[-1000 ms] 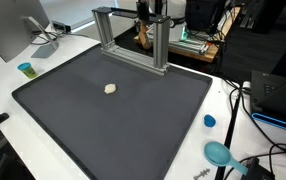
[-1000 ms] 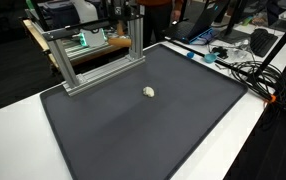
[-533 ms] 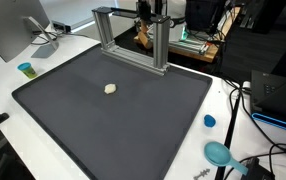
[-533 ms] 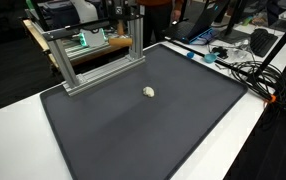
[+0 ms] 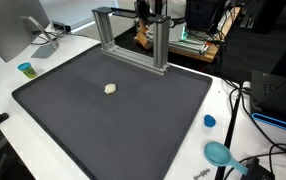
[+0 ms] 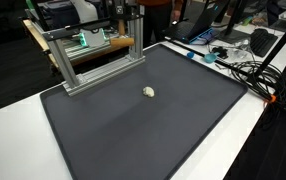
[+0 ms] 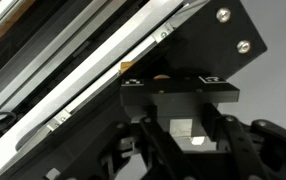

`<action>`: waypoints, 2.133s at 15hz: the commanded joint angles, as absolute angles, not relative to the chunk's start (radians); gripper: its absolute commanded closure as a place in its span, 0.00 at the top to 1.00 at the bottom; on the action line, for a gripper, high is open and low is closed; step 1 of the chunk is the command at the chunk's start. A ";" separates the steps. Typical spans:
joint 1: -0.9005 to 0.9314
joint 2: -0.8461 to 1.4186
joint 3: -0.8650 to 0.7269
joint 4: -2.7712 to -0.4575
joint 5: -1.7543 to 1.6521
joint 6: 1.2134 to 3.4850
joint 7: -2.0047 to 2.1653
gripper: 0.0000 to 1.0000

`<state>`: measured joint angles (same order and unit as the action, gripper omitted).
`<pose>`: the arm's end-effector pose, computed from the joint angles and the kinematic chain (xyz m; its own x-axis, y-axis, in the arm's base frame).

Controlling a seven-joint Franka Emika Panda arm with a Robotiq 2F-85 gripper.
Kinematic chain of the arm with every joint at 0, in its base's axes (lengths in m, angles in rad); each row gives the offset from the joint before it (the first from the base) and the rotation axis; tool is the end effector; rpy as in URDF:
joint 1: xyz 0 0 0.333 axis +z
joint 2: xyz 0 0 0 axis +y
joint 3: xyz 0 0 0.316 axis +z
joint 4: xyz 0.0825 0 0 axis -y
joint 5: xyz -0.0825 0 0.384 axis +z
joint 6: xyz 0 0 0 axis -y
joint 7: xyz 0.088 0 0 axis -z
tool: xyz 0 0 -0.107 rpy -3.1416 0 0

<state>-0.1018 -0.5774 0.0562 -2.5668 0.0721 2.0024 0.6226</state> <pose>0.3704 -0.0121 0.4559 0.7605 -0.6493 -0.0106 -0.6492 -0.7598 -0.0357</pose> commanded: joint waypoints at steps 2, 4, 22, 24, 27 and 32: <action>-0.114 -0.557 0.061 -2.508 0.100 2.076 0.630 0.21; -0.111 -0.541 0.072 -2.482 0.099 2.123 0.638 0.21; -0.043 -0.348 0.010 -2.284 0.209 2.127 0.394 0.21; -0.048 -0.329 -0.012 -2.279 0.228 2.120 0.385 0.21; -0.054 -0.305 -0.039 -2.266 0.257 2.115 0.371 0.21; -0.053 -0.286 -0.058 -2.242 0.298 2.115 0.354 0.21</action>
